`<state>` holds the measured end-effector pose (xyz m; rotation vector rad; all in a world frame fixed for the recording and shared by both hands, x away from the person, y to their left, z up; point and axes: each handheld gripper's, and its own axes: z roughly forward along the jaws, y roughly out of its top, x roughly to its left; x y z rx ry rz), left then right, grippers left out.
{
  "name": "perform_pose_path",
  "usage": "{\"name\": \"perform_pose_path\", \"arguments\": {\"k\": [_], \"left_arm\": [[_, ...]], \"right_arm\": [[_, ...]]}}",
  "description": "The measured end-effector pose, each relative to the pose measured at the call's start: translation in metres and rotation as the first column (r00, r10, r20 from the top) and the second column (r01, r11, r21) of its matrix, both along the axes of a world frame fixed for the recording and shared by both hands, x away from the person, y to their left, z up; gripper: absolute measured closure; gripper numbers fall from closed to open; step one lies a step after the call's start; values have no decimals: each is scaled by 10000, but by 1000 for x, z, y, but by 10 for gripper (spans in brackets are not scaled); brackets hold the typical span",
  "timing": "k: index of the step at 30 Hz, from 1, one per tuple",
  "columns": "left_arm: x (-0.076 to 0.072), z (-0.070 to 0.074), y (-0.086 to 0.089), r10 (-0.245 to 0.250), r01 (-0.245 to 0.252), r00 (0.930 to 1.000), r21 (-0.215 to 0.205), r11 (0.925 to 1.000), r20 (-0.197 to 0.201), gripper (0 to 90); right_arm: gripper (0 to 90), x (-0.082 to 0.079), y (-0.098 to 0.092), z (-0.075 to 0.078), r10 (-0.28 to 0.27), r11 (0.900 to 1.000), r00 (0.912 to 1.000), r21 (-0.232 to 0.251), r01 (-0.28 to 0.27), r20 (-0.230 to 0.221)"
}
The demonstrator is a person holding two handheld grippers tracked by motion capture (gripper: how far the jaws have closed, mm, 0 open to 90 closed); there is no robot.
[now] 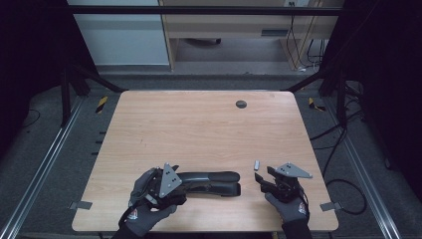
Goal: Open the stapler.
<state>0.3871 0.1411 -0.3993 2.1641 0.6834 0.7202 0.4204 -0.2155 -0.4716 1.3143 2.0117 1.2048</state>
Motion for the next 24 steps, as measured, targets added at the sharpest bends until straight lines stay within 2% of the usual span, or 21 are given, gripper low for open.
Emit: {"name": "perform_pose_path", "arguments": {"k": [7,14,24], "left_arm": [[-1,3,-9,-191,189,9997,130,9997,141,342],[1,1,-20,-386,374,9990,537,9979,209,344],[2,-2,-34,-576,552,9980,838,9950,263,344]], "right_arm": [[459,0,-1,0,-11,10000,10000,15,11,-74],[473,0,-1,-1,-9,10000,9999,-4,9,-143],[484,0,-2,-1,-82,10000,9999,-31,82,-152]]}}
